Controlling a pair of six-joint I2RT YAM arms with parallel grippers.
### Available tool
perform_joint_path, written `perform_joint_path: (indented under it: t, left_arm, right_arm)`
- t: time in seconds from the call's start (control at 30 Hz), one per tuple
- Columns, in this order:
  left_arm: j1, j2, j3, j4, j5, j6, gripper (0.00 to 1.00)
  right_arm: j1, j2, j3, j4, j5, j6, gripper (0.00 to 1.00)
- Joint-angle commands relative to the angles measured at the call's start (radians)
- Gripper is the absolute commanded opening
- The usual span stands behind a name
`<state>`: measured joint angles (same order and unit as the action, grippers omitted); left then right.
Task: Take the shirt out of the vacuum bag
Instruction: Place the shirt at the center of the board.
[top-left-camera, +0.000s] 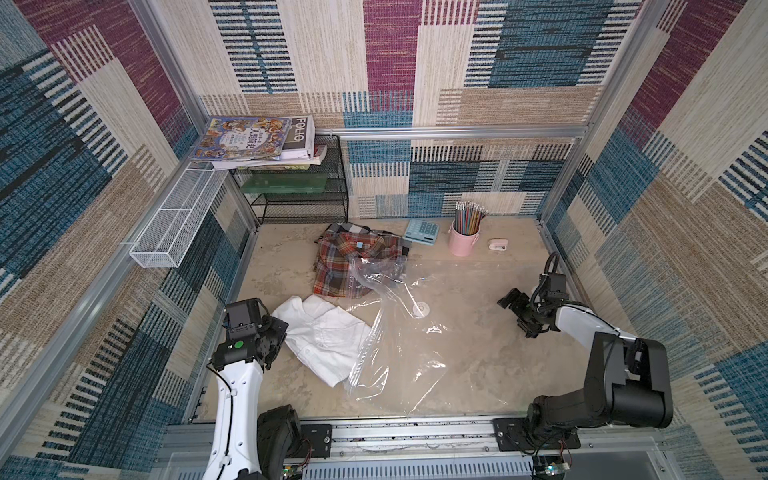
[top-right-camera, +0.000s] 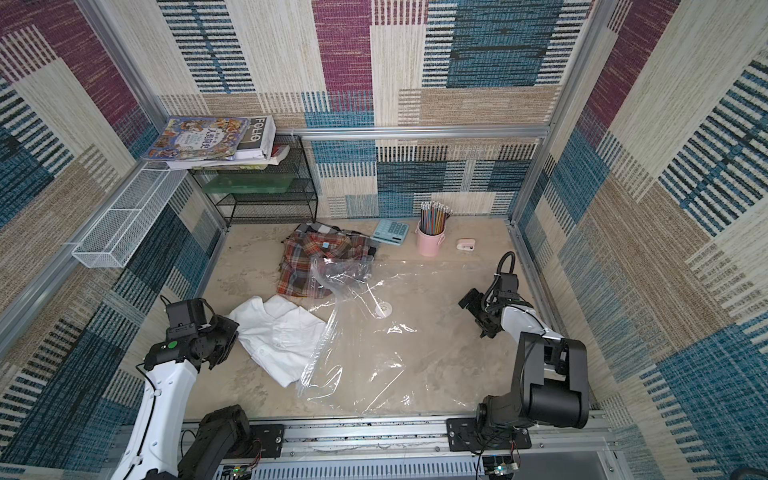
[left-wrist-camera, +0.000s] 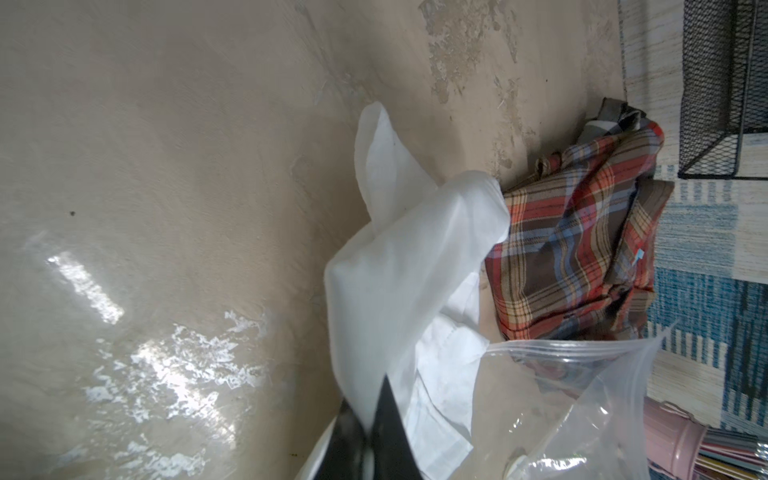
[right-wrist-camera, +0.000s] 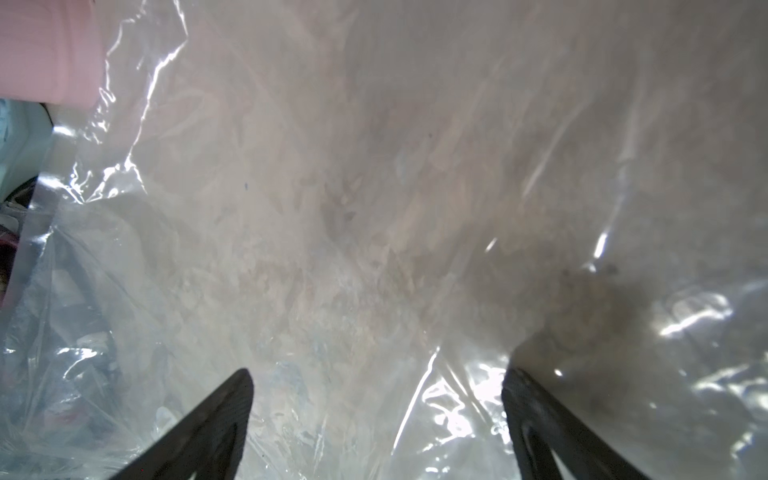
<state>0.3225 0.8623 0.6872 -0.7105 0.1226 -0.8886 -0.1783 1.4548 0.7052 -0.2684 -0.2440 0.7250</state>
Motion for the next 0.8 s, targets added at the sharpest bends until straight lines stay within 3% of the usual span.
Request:
perform_joint_path:
  t: [0.0, 0.23, 0.5, 0.57, 0.63, 0.67, 0.77]
  left_arm:
    - [0.028, 0.007, 0.009, -0.025, -0.085, 0.064, 0.00]
    - [0.075, 0.076, -0.016, -0.011, -0.047, 0.058, 0.00]
    - [0.072, 0.072, 0.148, -0.152, -0.018, 0.134, 0.64]
    - [0.066, 0.065, 0.192, -0.201, -0.017, 0.153, 0.67]
    - [0.049, 0.061, 0.219, -0.213, 0.016, 0.175, 0.80]
    - [0.024, 0.062, 0.228, -0.212, 0.033, 0.183, 0.89]
    - [-0.104, 0.086, 0.260, -0.219, 0.038, 0.213, 0.95]
  right_arm:
    - [-0.012, 0.015, -0.001, -0.105, 0.045, -0.014, 0.96]
    - [-0.038, 0.029, 0.016, -0.103, 0.026, -0.031, 0.96]
    - [-0.042, 0.034, 0.059, -0.122, 0.021, -0.057, 0.96]
    - [-0.045, 0.033, 0.063, -0.125, 0.021, -0.061, 0.96]
    - [-0.046, 0.029, 0.067, -0.128, 0.017, -0.068, 0.96]
    - [-0.046, 0.026, 0.069, -0.129, 0.017, -0.070, 0.96]
    - [-0.046, 0.014, 0.083, -0.144, 0.022, -0.079, 0.96]
